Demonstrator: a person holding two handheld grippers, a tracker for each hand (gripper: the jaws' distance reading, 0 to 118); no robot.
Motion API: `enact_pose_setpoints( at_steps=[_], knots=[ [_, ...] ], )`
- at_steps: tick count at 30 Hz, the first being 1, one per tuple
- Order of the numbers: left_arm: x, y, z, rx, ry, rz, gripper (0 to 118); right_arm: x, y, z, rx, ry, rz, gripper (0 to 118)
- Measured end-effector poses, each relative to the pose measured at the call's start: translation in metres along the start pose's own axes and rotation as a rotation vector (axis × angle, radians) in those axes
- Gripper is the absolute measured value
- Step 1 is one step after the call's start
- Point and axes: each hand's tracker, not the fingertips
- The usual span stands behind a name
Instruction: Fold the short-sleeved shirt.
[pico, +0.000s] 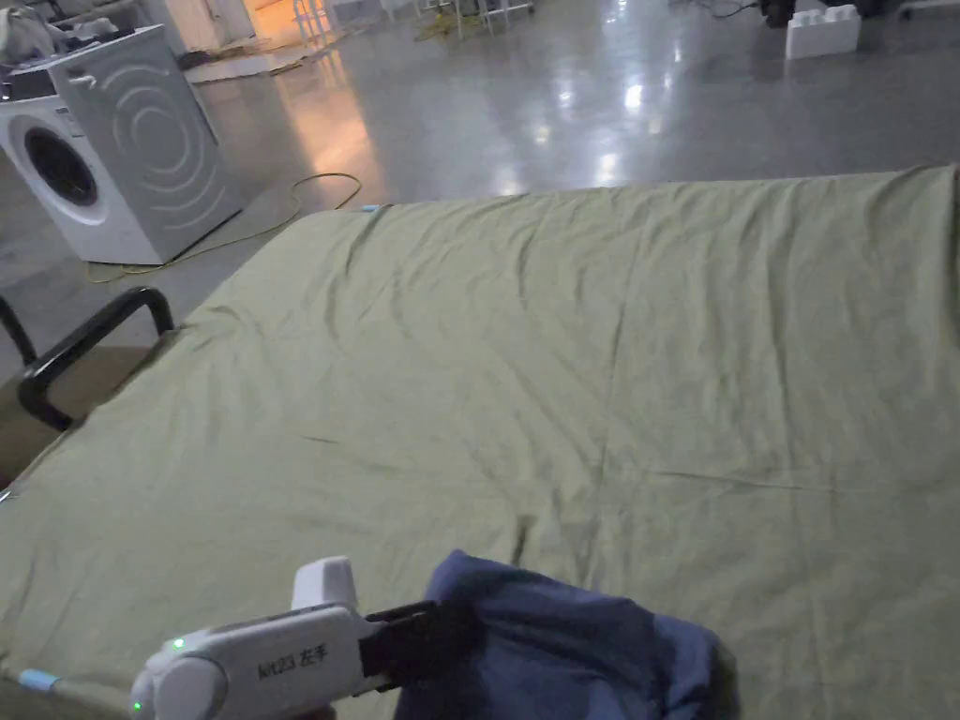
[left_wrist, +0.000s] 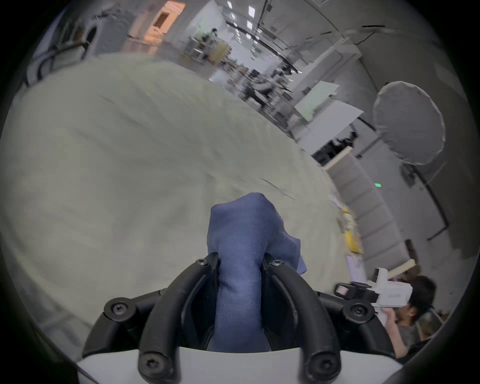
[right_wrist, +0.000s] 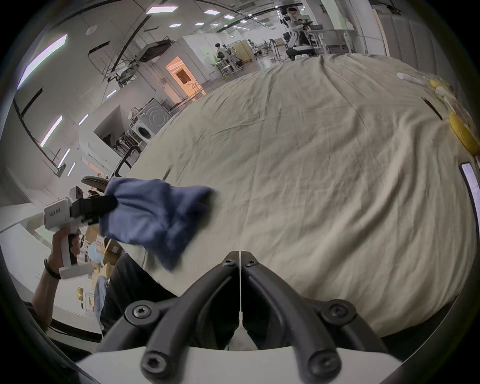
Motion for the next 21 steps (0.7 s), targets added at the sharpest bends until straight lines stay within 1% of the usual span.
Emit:
enact_pose_setpoints(
  at_steps=[1,3,6,8,9,10,11,12,13,14,15,16,18,19,21],
  knots=[
    [-0.023,0.015,0.012,0.013,0.059,-0.006,28,0.0,-0.002,-0.002,-0.01,0.007,-0.006,1],
    [-0.065,0.043,0.033,0.022,0.153,0.038,28,-0.001,-0.007,-0.003,-0.023,0.006,-0.007,1],
    [-0.116,0.079,0.048,0.025,0.351,0.031,28,-0.001,-0.01,-0.004,-0.049,0.007,0.011,1],
    [-0.145,0.096,0.053,0.042,0.428,0.094,28,-0.002,-0.01,-0.003,-0.052,0.007,0.022,1],
    [-0.143,0.096,0.05,0.042,0.434,0.109,30,-0.002,-0.009,-0.001,-0.049,0.006,0.026,1],
    [-0.148,0.098,0.047,0.062,0.448,0.131,35,-0.003,-0.008,0.0,-0.045,0.008,0.028,1],
    [-0.149,0.099,0.043,0.066,0.457,0.152,35,-0.002,-0.006,0.001,-0.039,0.012,0.026,1],
    [-0.144,0.1,0.038,0.062,0.491,0.139,37,-0.001,-0.005,0.003,-0.033,0.017,0.024,1],
    [-0.148,0.104,0.034,0.067,0.529,0.128,42,-0.001,-0.003,0.005,-0.028,0.02,0.025,1],
    [-0.143,0.109,0.036,0.081,0.575,0.044,53,0.0,-0.001,0.008,-0.02,0.021,0.031,1],
    [-0.135,0.113,0.039,0.089,0.603,-0.006,64,0.0,0.001,0.012,-0.005,0.019,0.044,1],
    [-0.123,0.118,0.046,0.099,0.632,-0.054,73,0.001,0.003,0.016,0.014,0.012,0.059,1],
    [-0.093,0.127,0.069,0.2,0.7,-0.145,73,0.003,0.006,0.027,0.067,-0.006,0.076,1],
    [-0.073,0.128,0.084,0.247,0.664,-0.207,73,0.004,0.008,0.033,0.101,-0.019,0.076,1],
    [-0.025,0.125,0.115,0.343,0.529,-0.287,73,0.003,0.011,0.048,0.21,-0.071,0.072,0]
  ],
)
